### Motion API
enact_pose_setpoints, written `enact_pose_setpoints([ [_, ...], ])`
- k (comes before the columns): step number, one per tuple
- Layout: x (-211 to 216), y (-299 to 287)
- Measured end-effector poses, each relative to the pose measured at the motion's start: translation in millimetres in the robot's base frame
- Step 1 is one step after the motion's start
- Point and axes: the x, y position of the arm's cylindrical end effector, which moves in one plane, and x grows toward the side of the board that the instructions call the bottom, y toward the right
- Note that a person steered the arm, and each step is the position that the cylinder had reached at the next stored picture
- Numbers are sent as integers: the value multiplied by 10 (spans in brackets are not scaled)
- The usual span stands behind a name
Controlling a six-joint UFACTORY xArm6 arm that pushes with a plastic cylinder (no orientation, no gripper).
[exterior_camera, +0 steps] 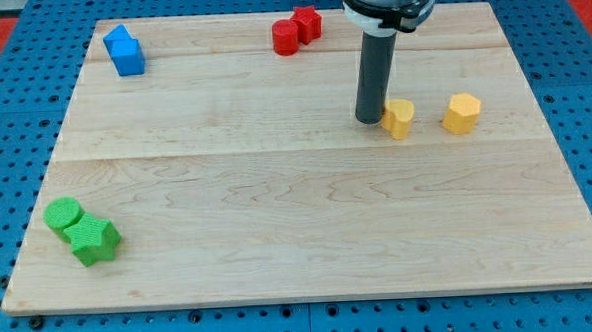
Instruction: Separate the red circle from red star
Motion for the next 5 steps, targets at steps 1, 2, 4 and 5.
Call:
enact_pose_setpoints([
  [1, 0, 0],
  [2, -40, 88],
  [4, -489, -137],
  [5, -973, 27],
])
